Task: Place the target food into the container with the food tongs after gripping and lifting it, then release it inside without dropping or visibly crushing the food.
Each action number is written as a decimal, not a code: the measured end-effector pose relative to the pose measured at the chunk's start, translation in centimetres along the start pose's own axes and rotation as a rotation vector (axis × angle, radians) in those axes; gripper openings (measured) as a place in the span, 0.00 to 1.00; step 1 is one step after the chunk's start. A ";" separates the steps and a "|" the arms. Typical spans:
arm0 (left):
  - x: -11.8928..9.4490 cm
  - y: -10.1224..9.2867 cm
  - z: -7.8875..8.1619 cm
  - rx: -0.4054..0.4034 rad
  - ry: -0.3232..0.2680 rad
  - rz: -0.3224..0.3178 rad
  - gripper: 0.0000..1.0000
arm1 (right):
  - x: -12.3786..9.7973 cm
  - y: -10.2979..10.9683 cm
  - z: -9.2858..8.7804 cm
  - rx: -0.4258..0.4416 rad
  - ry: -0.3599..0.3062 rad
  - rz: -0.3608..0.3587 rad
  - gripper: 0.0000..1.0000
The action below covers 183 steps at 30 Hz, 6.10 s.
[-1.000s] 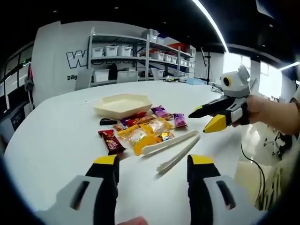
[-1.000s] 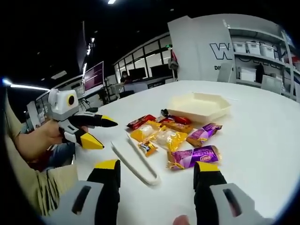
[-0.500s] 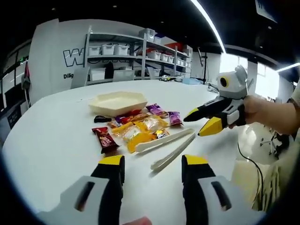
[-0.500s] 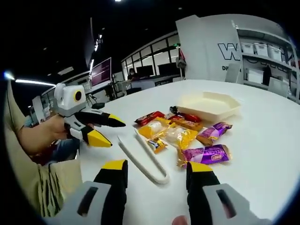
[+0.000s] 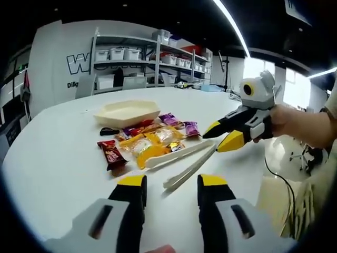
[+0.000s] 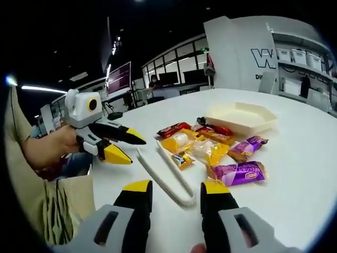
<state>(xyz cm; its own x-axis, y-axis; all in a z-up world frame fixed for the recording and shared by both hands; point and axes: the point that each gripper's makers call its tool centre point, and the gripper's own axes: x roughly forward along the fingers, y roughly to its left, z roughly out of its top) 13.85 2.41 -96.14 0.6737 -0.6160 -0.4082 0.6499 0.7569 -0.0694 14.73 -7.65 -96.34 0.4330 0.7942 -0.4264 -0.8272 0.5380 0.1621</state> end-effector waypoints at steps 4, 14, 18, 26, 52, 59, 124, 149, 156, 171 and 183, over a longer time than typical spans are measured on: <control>0.0 -0.3 0.0 -0.009 0.002 -0.013 0.33 | 0.1 0.2 0.0 -0.001 0.004 0.010 0.29; 0.3 -1.1 -0.5 -0.013 0.017 -0.040 0.31 | 0.1 0.4 -0.1 -0.010 0.011 0.017 0.27; 0.3 -1.1 -0.5 -0.014 0.017 -0.039 0.31 | 0.0 0.5 -0.2 -0.013 0.013 0.021 0.27; 0.1 -1.4 -0.8 -0.018 0.022 -0.043 0.30 | -0.4 0.7 -0.3 -0.010 0.018 0.031 0.25; -0.2 -2.4 -1.3 -0.001 0.046 -0.075 0.23 | -1.2 3.8 -0.2 -0.035 0.022 0.124 0.15; -0.2 -2.3 -1.2 0.006 0.049 -0.068 0.22 | -0.9 2.3 0.6 -0.054 0.022 0.097 0.25; 0.4 -1.3 -1.3 0.023 0.063 -0.016 0.33 | -1.5 7.1 -2.6 -0.081 0.195 0.331 0.27; 0.5 -1.6 -1.3 0.020 0.065 -0.028 0.31 | -1.0 8.9 -2.4 -0.081 0.210 0.400 0.27; 0.4 -1.5 -1.3 0.012 0.060 -0.025 0.30 | -0.7 9.3 -2.4 -0.084 0.208 0.413 0.27; -0.2 -1.1 -1.5 -0.002 0.053 -0.008 0.30 | 0.1 10.4 -2.2 -0.094 0.193 0.447 0.27; -0.7 -3.1 0.1 -0.014 0.034 -0.035 0.39 | 0.5 10.7 -2.0 -0.099 0.172 0.464 0.27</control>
<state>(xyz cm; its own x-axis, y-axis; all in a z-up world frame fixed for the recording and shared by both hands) 11.40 0.53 -95.58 0.6381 -0.6348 -0.4357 0.6680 0.7378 -0.0968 5.44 -2.03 -96.58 -0.0470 0.8807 -0.4714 -0.9523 0.1030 0.2874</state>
